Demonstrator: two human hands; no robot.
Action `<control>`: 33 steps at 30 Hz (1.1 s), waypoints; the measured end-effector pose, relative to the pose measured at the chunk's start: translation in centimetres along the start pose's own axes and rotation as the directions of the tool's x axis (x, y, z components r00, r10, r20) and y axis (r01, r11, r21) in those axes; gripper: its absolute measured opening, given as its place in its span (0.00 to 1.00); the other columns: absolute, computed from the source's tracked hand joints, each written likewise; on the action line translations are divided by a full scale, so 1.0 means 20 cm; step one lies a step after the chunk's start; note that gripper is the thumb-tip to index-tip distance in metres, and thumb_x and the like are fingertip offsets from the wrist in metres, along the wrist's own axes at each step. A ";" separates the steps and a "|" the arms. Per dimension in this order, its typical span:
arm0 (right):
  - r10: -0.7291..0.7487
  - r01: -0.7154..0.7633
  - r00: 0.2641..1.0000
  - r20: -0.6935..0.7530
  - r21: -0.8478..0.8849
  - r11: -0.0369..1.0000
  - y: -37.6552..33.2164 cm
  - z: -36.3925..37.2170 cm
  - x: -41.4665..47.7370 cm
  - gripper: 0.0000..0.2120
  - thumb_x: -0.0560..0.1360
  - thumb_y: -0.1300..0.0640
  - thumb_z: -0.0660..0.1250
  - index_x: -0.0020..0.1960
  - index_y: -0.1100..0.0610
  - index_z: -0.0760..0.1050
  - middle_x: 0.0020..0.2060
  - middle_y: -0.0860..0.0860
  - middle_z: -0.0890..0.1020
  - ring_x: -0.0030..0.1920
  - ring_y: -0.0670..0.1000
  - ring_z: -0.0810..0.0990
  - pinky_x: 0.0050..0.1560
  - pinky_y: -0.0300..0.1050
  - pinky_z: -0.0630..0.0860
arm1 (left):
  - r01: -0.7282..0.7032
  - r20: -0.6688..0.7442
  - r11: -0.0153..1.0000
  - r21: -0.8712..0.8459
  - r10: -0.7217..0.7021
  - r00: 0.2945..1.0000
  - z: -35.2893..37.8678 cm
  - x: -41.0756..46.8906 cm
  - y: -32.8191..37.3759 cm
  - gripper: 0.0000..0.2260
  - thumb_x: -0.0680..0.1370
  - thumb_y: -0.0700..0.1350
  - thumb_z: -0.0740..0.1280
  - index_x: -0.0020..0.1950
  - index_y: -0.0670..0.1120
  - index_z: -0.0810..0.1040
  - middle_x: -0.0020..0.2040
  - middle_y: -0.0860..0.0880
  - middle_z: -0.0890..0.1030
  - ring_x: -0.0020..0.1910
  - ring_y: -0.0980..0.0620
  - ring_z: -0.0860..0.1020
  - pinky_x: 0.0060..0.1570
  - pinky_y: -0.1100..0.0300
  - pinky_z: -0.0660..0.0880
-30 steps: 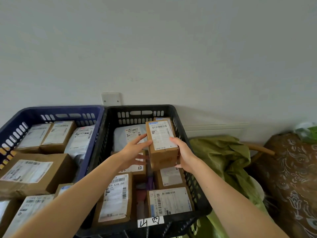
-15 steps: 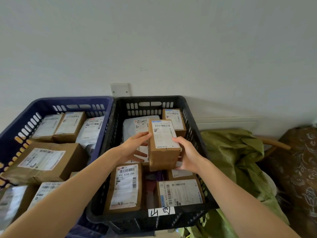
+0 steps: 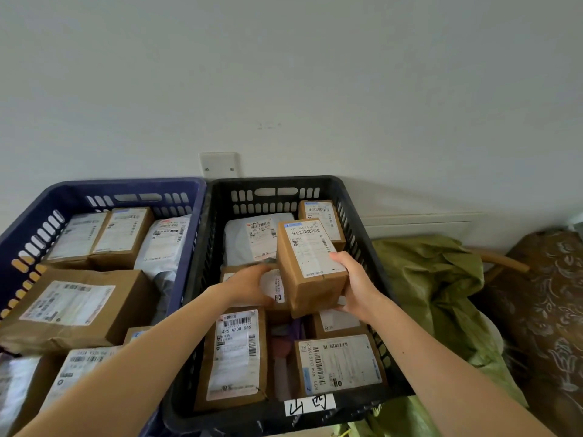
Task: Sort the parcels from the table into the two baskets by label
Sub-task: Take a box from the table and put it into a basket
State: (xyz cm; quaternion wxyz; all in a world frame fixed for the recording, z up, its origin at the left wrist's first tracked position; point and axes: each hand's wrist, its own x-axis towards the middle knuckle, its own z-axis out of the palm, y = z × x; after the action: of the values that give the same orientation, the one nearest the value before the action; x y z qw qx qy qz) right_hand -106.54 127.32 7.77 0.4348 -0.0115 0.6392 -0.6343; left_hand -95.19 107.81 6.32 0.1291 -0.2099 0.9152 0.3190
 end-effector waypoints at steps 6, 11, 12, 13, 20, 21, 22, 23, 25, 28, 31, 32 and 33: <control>-0.008 0.009 0.999 -0.042 0.041 0.999 0.01 -0.03 0.00 0.16 0.78 0.42 0.60 0.62 0.47 0.74 0.55 0.51 0.83 0.59 0.54 0.78 0.65 0.58 0.71 | -0.069 0.042 0.900 0.432 0.056 0.998 0.06 0.16 0.03 0.54 0.62 0.63 0.77 0.79 0.50 0.51 0.78 0.50 0.57 0.77 0.47 0.55 0.75 0.44 0.53; -0.024 0.026 0.999 -0.035 0.050 0.998 -0.01 -0.04 -0.02 0.14 0.80 0.44 0.58 0.60 0.47 0.75 0.52 0.51 0.85 0.55 0.52 0.80 0.53 0.50 0.76 | -0.100 0.089 0.838 0.536 0.062 0.994 0.09 0.20 0.07 0.58 0.60 0.64 0.77 0.79 0.47 0.48 0.76 0.47 0.58 0.75 0.45 0.56 0.74 0.42 0.53; -0.026 0.028 0.999 -0.039 0.050 0.998 -0.01 -0.04 -0.02 0.14 0.80 0.44 0.58 0.60 0.47 0.75 0.52 0.51 0.85 0.55 0.52 0.80 0.55 0.51 0.76 | -0.103 0.093 0.833 0.543 0.062 0.994 0.07 0.20 0.09 0.57 0.60 0.63 0.78 0.78 0.46 0.50 0.76 0.47 0.60 0.74 0.45 0.58 0.74 0.43 0.55; -0.030 0.032 0.999 -0.044 0.050 0.998 0.00 -0.04 -0.02 0.14 0.80 0.43 0.58 0.60 0.47 0.75 0.52 0.50 0.85 0.56 0.52 0.80 0.58 0.52 0.75 | -0.104 0.099 0.832 0.545 0.059 0.993 0.06 0.20 0.10 0.56 0.60 0.62 0.78 0.78 0.46 0.51 0.75 0.46 0.61 0.74 0.45 0.60 0.73 0.44 0.57; -0.047 0.051 0.997 -0.058 0.069 0.996 -0.07 -0.02 -0.06 0.14 0.80 0.43 0.57 0.59 0.46 0.75 0.50 0.49 0.84 0.53 0.50 0.80 0.47 0.48 0.75 | -0.134 0.109 0.825 0.549 0.088 0.990 -0.01 0.13 0.14 0.59 0.60 0.58 0.80 0.78 0.45 0.46 0.77 0.46 0.58 0.75 0.44 0.60 0.73 0.47 0.59; -0.038 0.043 0.997 -0.065 0.068 0.997 -0.09 -0.02 -0.06 0.14 0.80 0.43 0.58 0.61 0.47 0.74 0.51 0.50 0.84 0.53 0.50 0.80 0.45 0.47 0.74 | -0.139 0.110 0.824 0.549 0.093 0.990 -0.02 0.12 0.15 0.59 0.60 0.58 0.80 0.78 0.45 0.46 0.77 0.45 0.58 0.75 0.44 0.60 0.73 0.48 0.59; -0.033 0.037 0.997 -0.069 0.063 0.997 -0.11 -0.02 -0.07 0.16 0.79 0.42 0.58 0.62 0.47 0.73 0.53 0.50 0.84 0.54 0.51 0.80 0.47 0.48 0.75 | -0.141 0.110 0.826 0.546 0.097 0.989 -0.03 0.11 0.16 0.59 0.60 0.57 0.80 0.79 0.45 0.46 0.77 0.45 0.58 0.75 0.44 0.60 0.73 0.49 0.59; -0.031 0.035 0.997 -0.072 0.051 0.998 -0.12 -0.02 -0.07 0.18 0.78 0.41 0.59 0.64 0.48 0.73 0.54 0.51 0.83 0.55 0.52 0.80 0.50 0.50 0.75 | -0.144 0.109 0.831 0.538 0.101 0.989 -0.05 0.10 0.18 0.58 0.61 0.57 0.80 0.79 0.45 0.47 0.77 0.45 0.59 0.75 0.44 0.60 0.73 0.51 0.60; -0.036 0.039 0.996 -0.081 0.038 0.999 -0.16 -0.03 -0.08 0.20 0.78 0.40 0.59 0.65 0.48 0.73 0.54 0.51 0.83 0.56 0.52 0.80 0.54 0.52 0.76 | -0.147 0.107 0.842 0.520 0.107 0.988 -0.08 0.08 0.21 0.57 0.61 0.56 0.81 0.78 0.44 0.48 0.76 0.45 0.61 0.73 0.45 0.63 0.71 0.52 0.63; -0.061 0.065 0.995 -0.085 0.040 0.997 -0.21 -0.03 -0.12 0.18 0.79 0.41 0.58 0.64 0.49 0.72 0.53 0.52 0.83 0.52 0.52 0.80 0.46 0.49 0.77 | -0.161 0.107 0.836 0.525 0.123 0.987 -0.12 0.04 0.24 0.55 0.62 0.55 0.81 0.78 0.45 0.50 0.74 0.46 0.63 0.71 0.46 0.65 0.69 0.54 0.65; -0.081 0.085 0.993 -0.081 0.040 0.996 -0.24 -0.03 -0.15 0.16 0.80 0.42 0.57 0.63 0.48 0.73 0.51 0.51 0.83 0.48 0.50 0.81 0.39 0.45 0.74 | -0.167 0.108 0.823 0.543 0.129 0.986 -0.14 -0.01 0.27 0.53 0.63 0.53 0.80 0.78 0.46 0.50 0.74 0.46 0.63 0.70 0.46 0.66 0.67 0.55 0.66; -0.085 0.088 0.993 -0.083 0.037 0.995 -0.24 -0.03 -0.16 0.17 0.80 0.42 0.57 0.63 0.48 0.72 0.51 0.51 0.83 0.48 0.51 0.81 0.39 0.45 0.74 | -0.171 0.106 0.816 0.552 0.135 0.985 -0.15 -0.02 0.27 0.53 0.63 0.53 0.80 0.78 0.46 0.50 0.74 0.46 0.62 0.71 0.47 0.66 0.67 0.56 0.66; -0.089 0.092 0.992 -0.089 0.031 0.995 -0.24 -0.02 -0.16 0.17 0.80 0.42 0.57 0.63 0.48 0.72 0.51 0.52 0.83 0.49 0.51 0.81 0.39 0.45 0.74 | -0.178 0.101 0.810 0.559 0.147 0.984 -0.16 -0.04 0.28 0.53 0.63 0.53 0.80 0.78 0.46 0.50 0.75 0.46 0.62 0.71 0.47 0.65 0.68 0.56 0.65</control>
State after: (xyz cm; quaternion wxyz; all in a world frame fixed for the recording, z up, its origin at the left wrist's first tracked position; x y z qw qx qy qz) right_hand -107.41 128.58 13.41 0.3771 -0.0050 0.6453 -0.6643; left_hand -97.36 109.97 11.93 0.1821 -0.0747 0.9792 0.0485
